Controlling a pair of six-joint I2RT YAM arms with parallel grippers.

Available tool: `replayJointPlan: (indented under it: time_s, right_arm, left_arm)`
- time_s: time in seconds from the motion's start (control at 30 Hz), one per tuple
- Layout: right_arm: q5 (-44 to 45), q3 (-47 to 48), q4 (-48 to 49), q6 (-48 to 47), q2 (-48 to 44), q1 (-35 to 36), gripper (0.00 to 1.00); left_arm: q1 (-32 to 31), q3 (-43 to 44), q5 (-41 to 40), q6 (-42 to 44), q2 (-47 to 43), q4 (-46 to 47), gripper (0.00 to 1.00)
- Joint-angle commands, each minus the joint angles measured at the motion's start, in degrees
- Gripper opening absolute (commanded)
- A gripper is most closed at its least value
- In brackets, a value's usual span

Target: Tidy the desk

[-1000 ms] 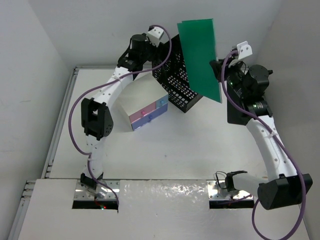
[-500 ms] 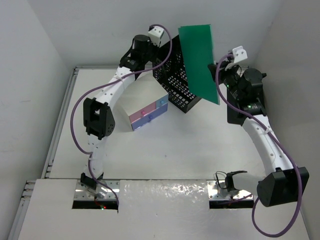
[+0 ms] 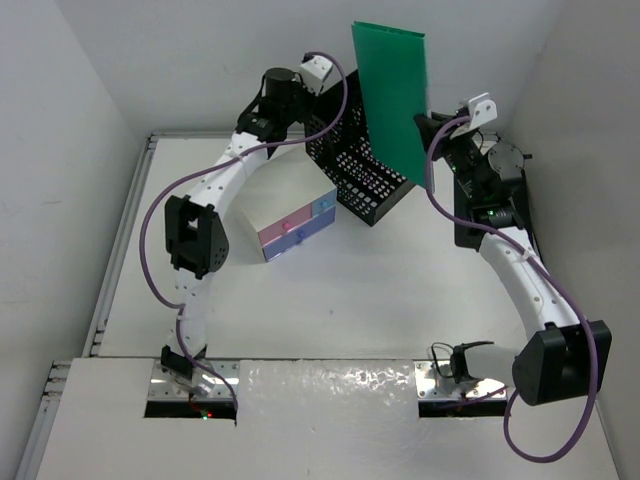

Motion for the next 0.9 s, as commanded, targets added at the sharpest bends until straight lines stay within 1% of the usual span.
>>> replayJointPlan:
  time_s: [0.0, 0.03, 0.1, 0.13, 0.17, 0.2, 0.23, 0.27, 0.3, 0.33, 0.37, 0.4, 0.43, 0.5, 0.53, 0.6, 0.63, 0.67, 0.7, 0.87]
  right_arm:
    - [0.3, 2.1, 5.4, -3.4, -0.4, -0.1, 0.00]
    - [0.1, 2.2, 5.0, -4.3, -0.2, -0.1, 0.00]
    - [-0.4, 3.2, 2.6, -5.9, 0.6, -0.1, 0.00]
    - [-0.5, 3.8, 0.4, -6.4, 0.7, -0.2, 0.00]
    - [-0.4, 4.0, -0.4, -6.7, 0.9, -0.1, 0.00]
    - [-0.3, 4.0, -1.1, -6.7, 1.0, -0.2, 0.00]
    - [-0.3, 3.9, -2.0, -8.6, 1.0, -0.2, 0.00]
    - [-0.2, 3.6, -2.2, -8.7, 1.0, -0.3, 0.00]
    - [-0.1, 3.4, -2.2, -8.6, 1.1, -0.2, 0.00]
    - [0.2, 3.2, -2.2, -8.4, 1.1, -0.3, 0.00]
    - [0.3, 3.1, -2.1, -8.1, 1.0, -0.2, 0.00]
    - [0.3, 2.9, -1.9, -7.5, 1.0, -0.3, 0.00]
    - [0.3, 2.5, -1.3, -7.6, 1.1, -0.2, 0.00]
    - [0.6, 2.2, -0.9, -5.8, 1.2, -0.3, 0.00]
    - [1.1, 1.9, -0.7, -5.3, 1.2, -0.2, 0.00]
    - [1.9, 1.7, -0.3, -4.2, 1.2, -0.3, 0.00]
    - [2.2, 1.2, 0.1, -3.8, 1.1, -0.2, 0.00]
    - [2.8, 1.1, 0.2, -3.4, 1.0, -0.3, 0.00]
    - [3.0, 0.8, 0.3, -3.0, 0.9, -0.2, 0.00]
    - [4.1, -1.2, 0.6, -2.2, -0.7, -0.2, 0.00]
  left_arm:
    - [-0.2, 1.3, 3.4, 1.6, 0.1, -9.0, 0.21]
    - [-0.2, 3.4, 4.5, 2.7, 1.4, -9.6, 0.25]
    - [-0.2, 8.4, 6.7, 5.6, 3.2, -13.3, 0.30]
    - [0.1, 8.6, 7.2, 5.9, 3.0, -13.9, 0.33]
    - [0.2, 7.1, 8.9, 6.1, 2.4, -13.6, 0.35]
    - [0.5, 5.9, 9.8, 6.0, 0.4, -12.3, 0.40]
    - [0.6, 4.6, 10.8, 5.7, -0.8, -11.9, 0.42]
    - [0.6, 4.3, 11.7, 5.7, -1.3, -12.0, 0.43]
    - [0.6, 4.7, 11.6, 5.2, -1.8, -12.3, 0.47]
    - [0.6, 5.4, 11.0, 3.0, -2.0, -13.1, 0.50]
    - [0.6, 6.2, 9.8, 1.3, -2.2, -13.3, 0.53]
    - [0.6, 6.2, 6.7, -0.4, -2.9, -13.4, 0.60]
    - [0.6, 6.0, 4.6, -4.9, -3.3, -13.4, 0.61]
    - [0.5, 4.4, 0.4, -9.1, -4.8, -13.5, 0.64]
    - [0.3, 3.2, -1.1, -13.3, -5.5, -12.6, 0.64]
    - [-0.5, -2.1, -4.0, -16.8, -7.8, -9.5, 0.70]
    - [-0.9, -3.8, -4.7, -19.0, -8.3, -8.7, 0.74]
    - [-1.3, -5.3, -5.6, -19.3, -8.4, -8.4, 0.94]
    - [-1.8, -5.5, -6.3, -21.3, -7.9, -8.3, 1.00]
    - [-4.5, -4.0, -13.1, -24.2, -4.9, -7.9, 1.00]
